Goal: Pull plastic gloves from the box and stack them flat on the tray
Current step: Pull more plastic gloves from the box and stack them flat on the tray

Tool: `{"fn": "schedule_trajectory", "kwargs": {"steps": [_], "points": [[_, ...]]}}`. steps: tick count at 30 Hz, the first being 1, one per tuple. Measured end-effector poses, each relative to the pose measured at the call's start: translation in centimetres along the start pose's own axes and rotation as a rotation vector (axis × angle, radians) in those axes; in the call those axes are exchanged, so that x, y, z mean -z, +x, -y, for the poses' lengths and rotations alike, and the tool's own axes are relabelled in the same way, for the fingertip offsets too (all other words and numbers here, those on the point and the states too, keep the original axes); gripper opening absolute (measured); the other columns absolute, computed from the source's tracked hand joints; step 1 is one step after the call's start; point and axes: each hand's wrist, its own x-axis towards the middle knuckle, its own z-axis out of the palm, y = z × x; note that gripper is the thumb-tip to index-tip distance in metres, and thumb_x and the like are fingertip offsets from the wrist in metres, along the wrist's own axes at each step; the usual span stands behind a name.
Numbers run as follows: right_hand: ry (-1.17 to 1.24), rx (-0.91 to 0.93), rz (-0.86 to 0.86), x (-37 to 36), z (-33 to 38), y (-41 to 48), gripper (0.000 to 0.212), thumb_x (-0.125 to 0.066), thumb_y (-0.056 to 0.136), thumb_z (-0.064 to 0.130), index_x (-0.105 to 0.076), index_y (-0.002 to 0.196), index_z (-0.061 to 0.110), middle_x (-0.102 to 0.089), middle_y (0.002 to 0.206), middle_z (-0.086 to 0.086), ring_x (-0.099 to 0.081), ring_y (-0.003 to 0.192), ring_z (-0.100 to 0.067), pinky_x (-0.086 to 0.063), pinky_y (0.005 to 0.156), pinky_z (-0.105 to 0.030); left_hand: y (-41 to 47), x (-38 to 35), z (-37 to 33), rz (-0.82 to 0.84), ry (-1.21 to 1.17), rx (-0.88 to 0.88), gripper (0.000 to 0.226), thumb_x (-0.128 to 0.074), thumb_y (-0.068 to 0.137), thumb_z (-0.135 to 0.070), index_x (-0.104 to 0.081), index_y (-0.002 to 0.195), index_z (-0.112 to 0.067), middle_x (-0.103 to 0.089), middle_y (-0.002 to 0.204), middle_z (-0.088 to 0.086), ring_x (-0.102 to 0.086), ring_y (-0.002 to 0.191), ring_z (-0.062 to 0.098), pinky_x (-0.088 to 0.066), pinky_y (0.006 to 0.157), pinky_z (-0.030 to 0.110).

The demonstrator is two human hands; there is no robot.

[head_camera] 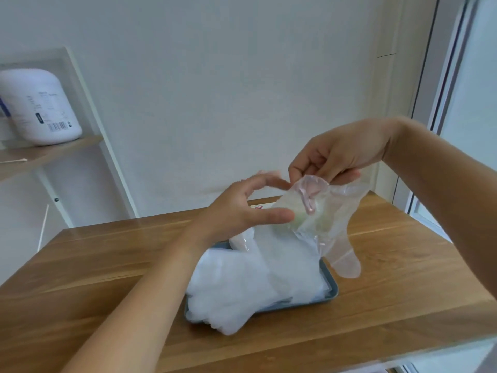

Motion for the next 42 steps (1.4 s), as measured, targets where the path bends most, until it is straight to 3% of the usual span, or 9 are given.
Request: {"fn": "schedule_trajectory", "kwargs": {"steps": [2, 5, 10, 15, 20, 26, 31, 35, 42], "points": [[-0.001, -0.007, 0.01, 0.0, 0.0, 0.4, 0.012, -0.045, 0.094, -0.007, -0.055, 0.092, -0.001, -0.066, 0.062, 0.012, -0.034, 0.033, 0.001, -0.022, 0.038, -0.011, -0.2, 0.3, 0.3, 0.074, -0.052, 0.016, 0.042, -0.084, 0.066, -0.036, -0.072, 0.103, -0.021, -0.069, 0.116, -0.009, -0.058, 0.116, 0.004, -0.041, 0.107, 0.033], [0.0, -0.029, -0.083, 0.2, -0.2, 1.4, 0.009, -0.049, 0.093, -0.004, -0.056, 0.089, 0.002, -0.073, 0.08, 0.002, -0.04, 0.033, -0.002, -0.027, 0.036, -0.012, -1.0, 0.8, 1.3, 0.07, -0.016, 0.108, 0.037, -0.084, 0.065, -0.035, -0.073, 0.089, -0.009, -0.074, 0.09, 0.0, -0.068, 0.088, 0.013, -0.05, 0.091, 0.037], [0.181, -0.056, -0.348, 0.0, -1.4, 4.7, 0.008, -0.056, 0.091, -0.001, -0.06, 0.092, 0.006, -0.071, 0.099, -0.013, -0.07, 0.074, -0.018, -0.053, 0.062, -0.019, -2.0, 3.4, 5.2, -0.046, 0.125, 0.278, 0.017, -0.083, 0.074, -0.027, -0.073, 0.083, -0.017, -0.07, 0.072, -0.007, -0.061, 0.066, 0.001, -0.044, 0.065, 0.019], [-0.281, -0.057, -0.621, -1.0, -1.8, 8.9, 0.034, -0.084, 0.068, 0.018, -0.065, 0.096, 0.026, -0.067, 0.092, 0.006, -0.062, 0.081, -0.006, -0.046, 0.076, -0.017, -2.8, 6.6, 7.3, -0.303, 0.346, 0.324, 0.038, -0.08, 0.077, -0.033, -0.055, 0.069, -0.005, -0.04, 0.06, -0.004, -0.036, 0.053, 0.007, -0.026, 0.048, 0.016], [-0.38, 0.202, -0.999, -2.6, -2.1, 11.8, 0.009, -0.076, 0.076, 0.009, -0.068, 0.078, 0.014, -0.059, 0.076, 0.008, -0.052, 0.066, 0.002, -0.037, 0.062, -0.011, -4.2, 8.2, 6.4, -0.597, 0.543, 0.123, 0.024, -0.076, 0.081, -0.023, -0.056, 0.068, -0.027, -0.06, 0.072, -0.015, -0.055, 0.072, -0.004, -0.036, 0.059, 0.006], [-0.44, 0.335, -1.151, -6.8, -6.1, 11.0, 0.009, -0.074, 0.08, 0.01, -0.067, 0.08, 0.016, -0.062, 0.092, 0.006, -0.057, 0.078, -0.006, -0.045, 0.069, -0.016, -6.5, 6.8, 7.7, -0.552, 0.862, -0.157, 0.033, -0.076, 0.071, 0.001, -0.056, 0.073, -0.026, -0.054, 0.074, -0.018, -0.048, 0.073, 0.001, -0.029, 0.081, 0.01], [-0.467, 0.22, -1.057, -10.6, -10.6, 10.2, 0.016, -0.08, 0.073, 0.008, -0.07, 0.081, 0.018, -0.065, 0.108, 0.007, -0.061, 0.088, -0.006, -0.04, 0.076, -0.003, -7.0, 3.4, 9.9, -0.405, 0.923, -0.135, 0.036, -0.077, 0.06, 0.004, -0.058, 0.073, -0.023, -0.054, 0.074, -0.018, -0.047, 0.078, 0.005, -0.021, 0.089, 0.013], [-0.521, 0.173, -1.069, -12.9, -12.6, 10.0, 0.019, -0.083, 0.07, 0.01, -0.068, 0.073, 0.021, -0.07, 0.108, 0.008, -0.065, 0.103, -0.012, -0.055, 0.078, -0.025, -7.4, 1.1, 11.9, -0.257, 0.93, 0.015, 0.022, -0.069, 0.078, -0.008, -0.057, 0.076, -0.027, -0.055, 0.075, -0.016, -0.051, 0.078, 0.006, -0.023, 0.094, 0.019], [-0.792, 0.088, -0.979, -15.0, -14.0, 9.1, 0.024, -0.092, 0.055, 0.021, -0.07, 0.064, 0.027, -0.072, 0.098, 0.008, -0.055, 0.114, -0.017, -0.057, 0.078, -0.036, -8.3, 0.0, 12.6, -0.063, 0.922, 0.21, 0.026, -0.056, 0.09, -0.018, -0.044, 0.072, -0.032, -0.046, 0.075, -0.019, -0.038, 0.083, 0.001, -0.021, 0.085, 0.016]]}}
